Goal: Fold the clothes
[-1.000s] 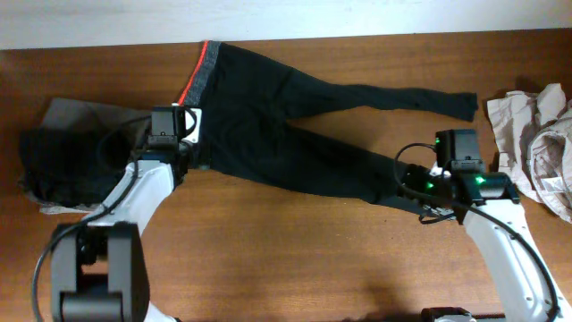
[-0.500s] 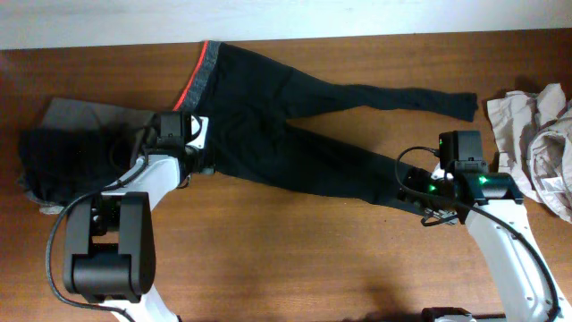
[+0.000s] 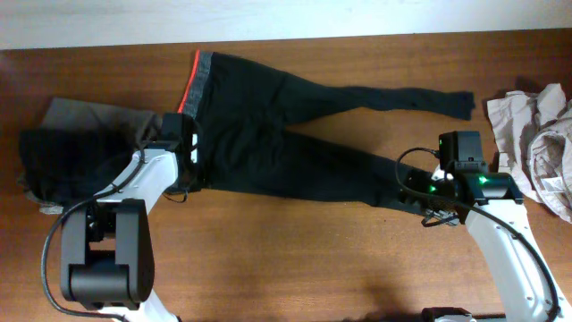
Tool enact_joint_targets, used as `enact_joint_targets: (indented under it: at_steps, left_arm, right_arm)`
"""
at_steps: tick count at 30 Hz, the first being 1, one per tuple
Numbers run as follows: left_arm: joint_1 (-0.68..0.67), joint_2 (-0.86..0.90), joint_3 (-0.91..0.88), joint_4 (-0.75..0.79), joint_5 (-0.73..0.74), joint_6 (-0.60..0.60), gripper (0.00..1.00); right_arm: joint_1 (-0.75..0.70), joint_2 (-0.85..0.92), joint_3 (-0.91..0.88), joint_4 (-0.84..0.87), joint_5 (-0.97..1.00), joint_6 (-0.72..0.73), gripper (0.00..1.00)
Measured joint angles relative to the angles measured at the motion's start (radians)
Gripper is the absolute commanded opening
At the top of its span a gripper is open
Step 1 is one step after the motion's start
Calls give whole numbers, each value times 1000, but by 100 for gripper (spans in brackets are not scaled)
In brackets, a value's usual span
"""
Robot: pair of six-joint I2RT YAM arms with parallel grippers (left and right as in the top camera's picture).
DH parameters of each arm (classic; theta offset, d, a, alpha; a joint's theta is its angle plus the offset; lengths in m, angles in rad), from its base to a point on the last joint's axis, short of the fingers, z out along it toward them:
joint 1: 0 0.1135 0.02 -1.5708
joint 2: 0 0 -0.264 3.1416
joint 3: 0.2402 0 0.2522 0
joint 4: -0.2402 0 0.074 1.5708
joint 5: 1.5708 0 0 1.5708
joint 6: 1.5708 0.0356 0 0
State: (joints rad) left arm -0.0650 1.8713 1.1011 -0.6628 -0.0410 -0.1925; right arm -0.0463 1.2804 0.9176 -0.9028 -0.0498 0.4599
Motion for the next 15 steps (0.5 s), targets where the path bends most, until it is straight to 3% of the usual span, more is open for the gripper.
enact_joint_targets:
  at_steps: [8, 15]
  left_arm:
    - [25, -9, -5, -142, -47, -44, 0]
    - [55, -12, -8, -164, -56, -49, 0]
  right_arm:
    - [-46, 124, 0, 113, 23, -2, 75]
    - [-66, 285, 0, 203, 35, -89, 78]
